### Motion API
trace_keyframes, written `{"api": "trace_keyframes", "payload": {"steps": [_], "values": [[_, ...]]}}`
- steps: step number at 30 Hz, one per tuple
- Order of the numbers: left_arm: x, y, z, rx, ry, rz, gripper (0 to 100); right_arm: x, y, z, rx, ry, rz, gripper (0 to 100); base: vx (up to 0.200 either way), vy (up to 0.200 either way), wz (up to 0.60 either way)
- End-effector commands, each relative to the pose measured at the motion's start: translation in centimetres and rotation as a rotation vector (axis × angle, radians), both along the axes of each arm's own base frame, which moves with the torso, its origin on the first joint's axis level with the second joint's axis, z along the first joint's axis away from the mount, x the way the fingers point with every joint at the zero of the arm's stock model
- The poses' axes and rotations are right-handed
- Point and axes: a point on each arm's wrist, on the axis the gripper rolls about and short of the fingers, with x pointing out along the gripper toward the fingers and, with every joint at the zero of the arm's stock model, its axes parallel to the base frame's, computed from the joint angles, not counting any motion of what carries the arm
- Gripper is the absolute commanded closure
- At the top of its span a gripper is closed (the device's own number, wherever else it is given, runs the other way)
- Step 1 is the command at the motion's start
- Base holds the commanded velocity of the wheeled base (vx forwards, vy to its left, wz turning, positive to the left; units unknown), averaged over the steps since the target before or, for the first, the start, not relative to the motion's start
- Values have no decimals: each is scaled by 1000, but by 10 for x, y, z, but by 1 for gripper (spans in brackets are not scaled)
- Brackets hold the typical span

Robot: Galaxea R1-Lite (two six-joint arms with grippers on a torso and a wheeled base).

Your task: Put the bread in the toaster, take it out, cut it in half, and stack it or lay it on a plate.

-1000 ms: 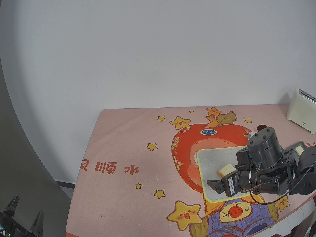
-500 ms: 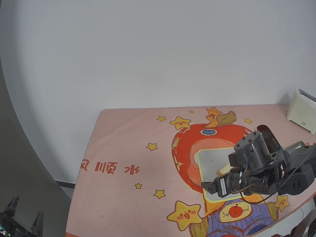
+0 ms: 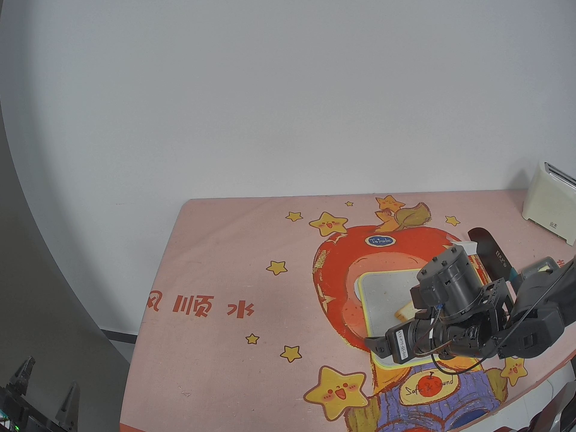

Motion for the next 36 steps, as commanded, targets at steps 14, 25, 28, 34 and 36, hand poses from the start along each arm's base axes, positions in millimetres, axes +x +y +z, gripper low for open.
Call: {"api": "trace_keyframes", "payload": {"steps": [14, 25, 28, 34, 36], "values": [[1, 0, -5, 1, 17, 0, 0, 0, 0, -1, -3, 3, 0, 0, 0, 0, 0], [1, 0, -5, 1, 17, 0, 0, 0, 0, -1, -4, 4, 0, 100, 0, 0, 0], [1, 0, -5, 1, 17, 0, 0, 0, 0, -1, -4, 4, 0, 100, 0, 0, 0], [1, 0, -5, 0, 17, 1, 0, -2, 1, -1, -3, 5, 5, 100, 0, 0, 0], [1, 0, -5, 1, 17, 0, 0, -2, 1, -1, -5, 3, 6, 100, 0, 0, 0]]}}
